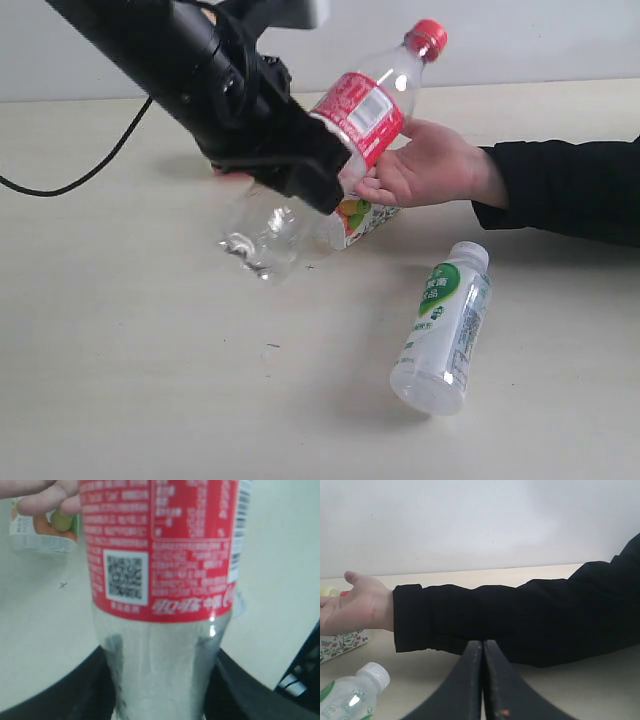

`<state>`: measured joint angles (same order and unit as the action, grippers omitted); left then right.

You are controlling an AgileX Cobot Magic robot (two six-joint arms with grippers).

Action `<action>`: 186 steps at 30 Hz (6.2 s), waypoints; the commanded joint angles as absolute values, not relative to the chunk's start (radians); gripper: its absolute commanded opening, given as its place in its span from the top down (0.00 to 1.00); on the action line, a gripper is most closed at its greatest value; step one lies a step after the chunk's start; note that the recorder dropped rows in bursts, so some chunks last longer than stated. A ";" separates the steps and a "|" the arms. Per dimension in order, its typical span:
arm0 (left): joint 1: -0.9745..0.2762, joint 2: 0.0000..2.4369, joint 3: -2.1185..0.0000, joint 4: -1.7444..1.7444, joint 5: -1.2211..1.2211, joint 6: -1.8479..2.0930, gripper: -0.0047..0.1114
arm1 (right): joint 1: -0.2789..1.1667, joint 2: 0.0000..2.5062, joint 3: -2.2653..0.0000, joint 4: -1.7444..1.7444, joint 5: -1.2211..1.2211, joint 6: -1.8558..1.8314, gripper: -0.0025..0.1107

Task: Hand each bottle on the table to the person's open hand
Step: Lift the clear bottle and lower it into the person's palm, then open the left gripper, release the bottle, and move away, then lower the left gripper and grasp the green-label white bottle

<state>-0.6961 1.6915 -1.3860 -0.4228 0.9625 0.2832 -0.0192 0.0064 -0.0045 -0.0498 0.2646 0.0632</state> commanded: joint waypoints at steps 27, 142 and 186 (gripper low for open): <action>-0.696 2.112 -1.703 -0.828 0.594 -0.221 0.96 | -0.024 0.000 0.000 -0.052 0.258 0.065 0.98; -1.090 1.883 -1.447 -0.168 0.920 -0.167 0.45 | -0.024 0.000 0.000 -0.052 0.260 0.065 0.98; -1.097 2.303 -1.793 0.068 0.934 -0.301 0.26 | -0.024 0.000 0.000 -0.052 0.258 0.065 0.98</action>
